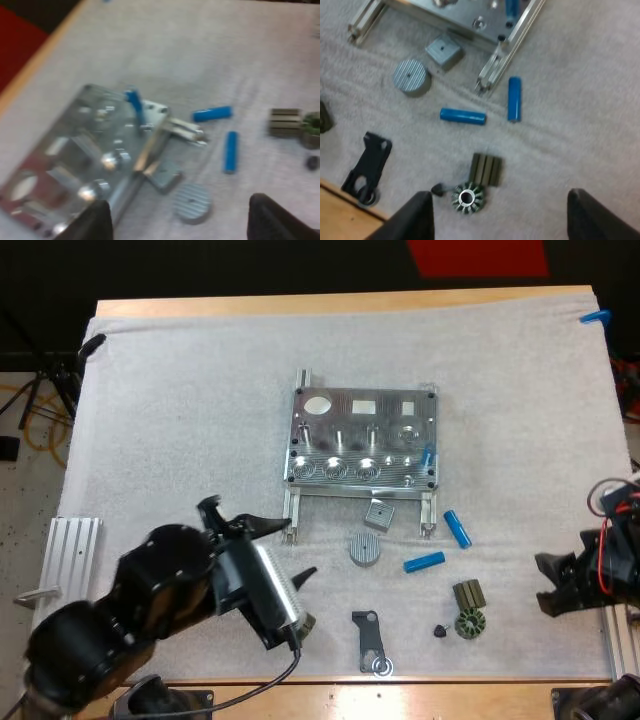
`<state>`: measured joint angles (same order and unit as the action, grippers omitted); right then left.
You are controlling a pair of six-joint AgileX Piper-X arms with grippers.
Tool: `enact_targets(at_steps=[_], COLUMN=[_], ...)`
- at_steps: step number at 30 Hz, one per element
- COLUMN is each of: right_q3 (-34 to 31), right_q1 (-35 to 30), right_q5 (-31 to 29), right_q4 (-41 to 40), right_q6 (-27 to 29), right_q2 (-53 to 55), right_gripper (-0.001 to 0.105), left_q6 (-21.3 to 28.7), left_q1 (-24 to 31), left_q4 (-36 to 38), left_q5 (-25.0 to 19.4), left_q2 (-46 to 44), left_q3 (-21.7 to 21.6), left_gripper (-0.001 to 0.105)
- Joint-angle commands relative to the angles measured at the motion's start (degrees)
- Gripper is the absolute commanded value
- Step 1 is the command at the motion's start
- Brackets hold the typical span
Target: Load cells from right to left
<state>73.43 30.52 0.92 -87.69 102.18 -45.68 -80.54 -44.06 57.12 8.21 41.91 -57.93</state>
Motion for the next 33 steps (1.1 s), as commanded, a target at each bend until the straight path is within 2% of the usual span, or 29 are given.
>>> enact_targets(at_steps=[1,5,10,14,19,23,26,33], right_q3=[-1.56,-6.64,-10.26,-12.73,-15.37,-17.56,-18.44,-20.69], right_q1=[-0.31,-0.31,-0.31,-0.31,-0.31,-0.31,-0.31,-0.31], right_q5=[2.53,5.64,5.86,5.86,7.27,8.46,12.33,14.37], right_q4=[-1.19,-1.19,-1.06,-0.23,4.13,6.88,8.37,13.22], right_q6=[-0.77,-1.76,-2.16,-2.14,-2.14,-2.14,-2.93,-4.30], right_q2=[1.57,4.44,6.77,7.25,7.25,7.25,7.25,7.25], right_gripper=[0.056,0.056,0.056,0.056,0.056,0.056,0.056,0.056], left_q6=[0.18,0.18,2.74,3.01,6.04,6.34,7.59,10.13], left_q1=[-0.08,-0.08,-0.08,-0.08,-0.25,-0.25,-0.25,-0.25], left_q4=[-0.58,-1.59,-3.11,-5.50,-9.10,-11.67,-12.50,-14.88], left_q5=[1.72,1.97,4.48,4.73,6.26,7.09,7.09,11.07], left_q2=[1.53,5.03,10.25,15.30,21.38,25.39,28.05,33.61], left_q3=[-0.37,-0.37,-0.37,-0.37,-0.37,-0.37,-0.37,-0.37], left_gripper=[0.057,0.057,0.057,0.057,0.057,0.057,0.057,0.057])
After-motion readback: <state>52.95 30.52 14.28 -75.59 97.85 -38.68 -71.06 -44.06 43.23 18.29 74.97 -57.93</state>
